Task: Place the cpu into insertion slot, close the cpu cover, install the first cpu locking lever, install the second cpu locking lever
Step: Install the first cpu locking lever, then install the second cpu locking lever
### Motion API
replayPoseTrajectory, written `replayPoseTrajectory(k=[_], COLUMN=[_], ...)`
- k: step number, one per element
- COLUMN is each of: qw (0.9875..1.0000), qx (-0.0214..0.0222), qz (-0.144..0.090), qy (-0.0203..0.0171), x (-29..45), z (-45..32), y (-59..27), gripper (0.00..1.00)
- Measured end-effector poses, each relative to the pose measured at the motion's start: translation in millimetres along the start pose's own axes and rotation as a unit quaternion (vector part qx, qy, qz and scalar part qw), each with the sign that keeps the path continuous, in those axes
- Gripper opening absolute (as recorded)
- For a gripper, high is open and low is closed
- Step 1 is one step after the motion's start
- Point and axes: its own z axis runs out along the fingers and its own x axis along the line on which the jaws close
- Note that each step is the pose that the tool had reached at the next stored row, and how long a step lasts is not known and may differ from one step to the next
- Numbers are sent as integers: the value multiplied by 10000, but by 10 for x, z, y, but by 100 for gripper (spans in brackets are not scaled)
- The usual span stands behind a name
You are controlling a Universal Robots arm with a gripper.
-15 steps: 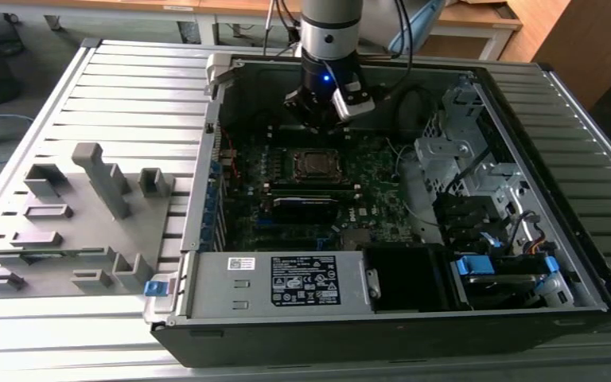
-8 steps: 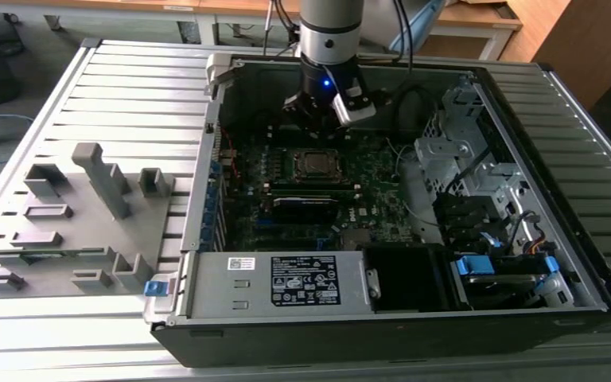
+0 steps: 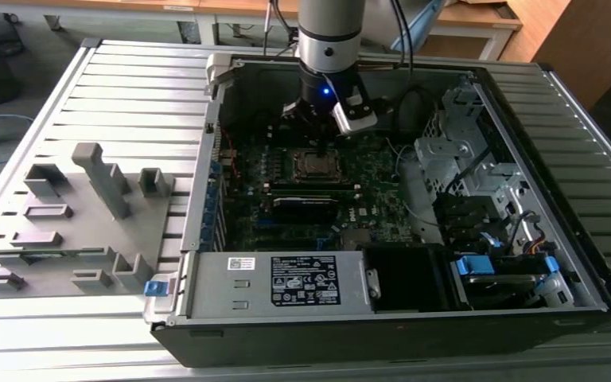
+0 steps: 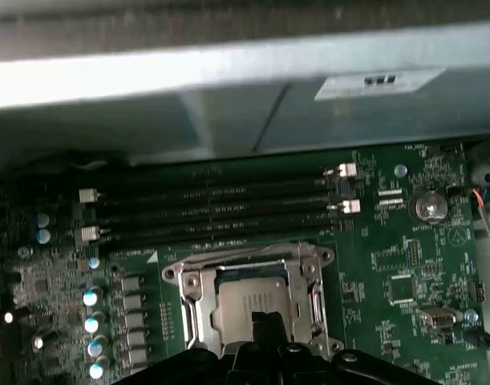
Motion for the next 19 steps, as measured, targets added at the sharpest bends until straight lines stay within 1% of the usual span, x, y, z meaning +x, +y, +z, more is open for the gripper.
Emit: replayPoseTrajectory(k=[1,4,8,12,19], qw=[10000,10000,10000,9999,9999], qx=[8,63,65,58,58], qz=[-3,-16,-32,-127,-138], qy=[-1,-7,-7,-5,-5], x=[0,-1,0,-1,-1], z=[1,1,1,1,-6], y=[-5,-7,-7,-9,-11], gripper=[11,11,11,11,11])
